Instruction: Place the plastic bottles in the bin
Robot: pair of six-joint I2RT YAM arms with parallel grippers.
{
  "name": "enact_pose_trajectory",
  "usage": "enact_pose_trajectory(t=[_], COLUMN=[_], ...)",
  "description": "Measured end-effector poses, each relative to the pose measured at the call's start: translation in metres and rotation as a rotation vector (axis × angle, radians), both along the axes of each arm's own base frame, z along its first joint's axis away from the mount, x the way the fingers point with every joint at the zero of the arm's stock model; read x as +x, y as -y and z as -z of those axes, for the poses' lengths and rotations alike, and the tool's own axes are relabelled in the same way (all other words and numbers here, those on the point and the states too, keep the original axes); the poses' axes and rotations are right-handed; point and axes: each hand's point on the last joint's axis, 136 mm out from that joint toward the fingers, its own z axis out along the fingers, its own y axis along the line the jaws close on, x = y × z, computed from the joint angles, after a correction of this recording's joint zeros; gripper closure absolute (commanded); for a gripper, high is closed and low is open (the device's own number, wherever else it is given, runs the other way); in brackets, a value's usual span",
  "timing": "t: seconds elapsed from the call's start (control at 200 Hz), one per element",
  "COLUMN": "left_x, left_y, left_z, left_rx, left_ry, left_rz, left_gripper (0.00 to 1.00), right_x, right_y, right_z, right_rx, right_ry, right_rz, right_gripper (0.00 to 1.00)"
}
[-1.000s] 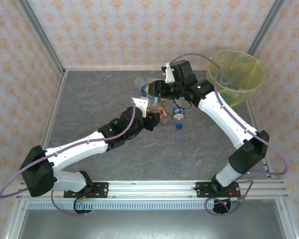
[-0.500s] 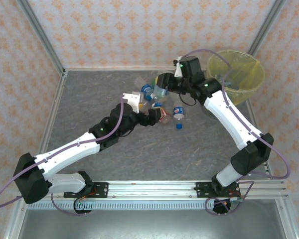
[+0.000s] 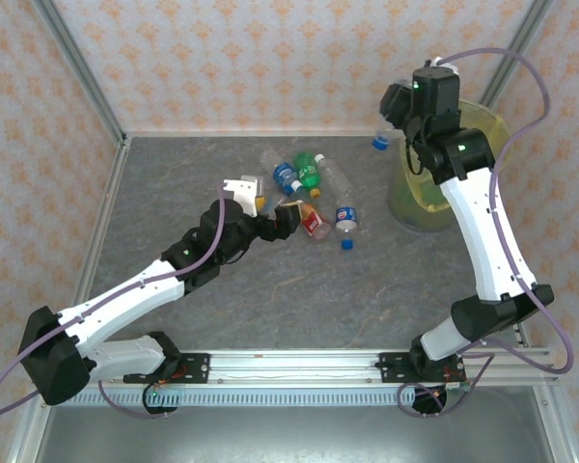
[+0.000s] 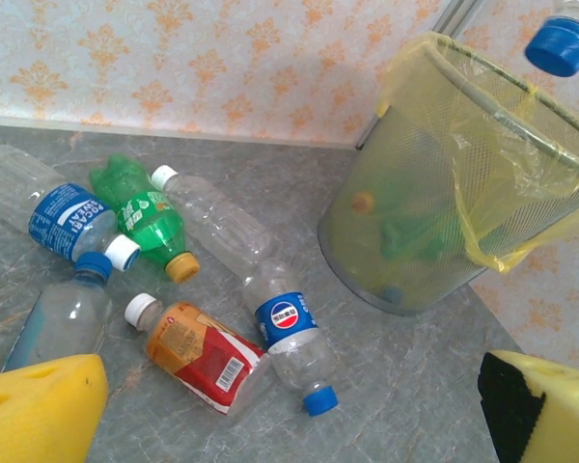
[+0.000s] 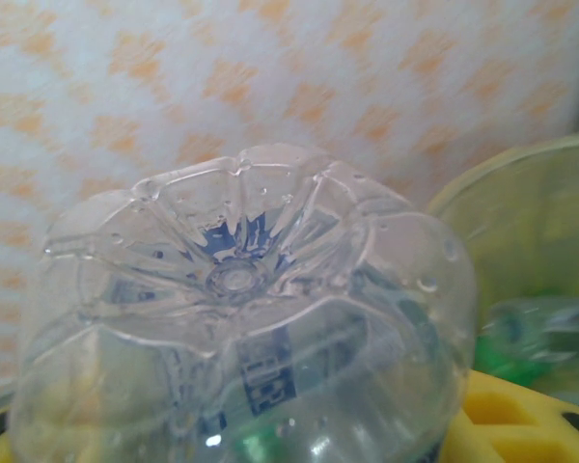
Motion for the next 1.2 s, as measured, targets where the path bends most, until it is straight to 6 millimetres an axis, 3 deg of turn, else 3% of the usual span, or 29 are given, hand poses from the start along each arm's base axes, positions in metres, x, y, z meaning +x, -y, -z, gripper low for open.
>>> enact_pose_trajectory(t=[0.285, 0.41, 0.531, 0.871, 1.011, 1.121, 1.201], left_x=[-0.004, -0.007, -0.007, -0.017, -0.018, -0.018, -0.017], left_y=[-0.005, -0.008, -0.011, -0.021, -0.029, -0.033, -0.034], left_z=[-0.012, -0.015, -0.017, -0.014, -0.016, -0.014, -0.012], left_rx=[-0.047, -0.061, -0.071, -0.092, -0.1, -0.104, -0.102], left_ry=[0.023, 0.031, 0.034, 0.031, 0.035, 0.028, 0.023], left_rz=[0.007, 0.005, -0.003, -0.018, -0.043, -0.061, -0.071], left_gripper=[0.0, 0.0, 0.0, 0.0, 0.0, 0.01, 0.0], right_x=[-0.004, 0.001, 0.014, 0.056, 0.066, 0.071, 0.073], right_y=[0.066, 0.102, 0.129, 0.191, 0.209, 0.211, 0.207], right_z=[-0.029, -0.029, -0.016, 0.045, 0.065, 0.072, 0.073], right_rx=[-0.226, -0.276, -0.305, -0.313, -0.293, -0.273, -0.252], right_ry=[0.044, 0.034, -0.004, -0.143, -0.179, -0.188, -0.185], right_rz=[0.257, 0.362, 0.433, 0.545, 0.561, 0.557, 0.539], right_gripper=[0.6, 0.6, 0.6, 0.62, 0.38, 0.01, 0.0])
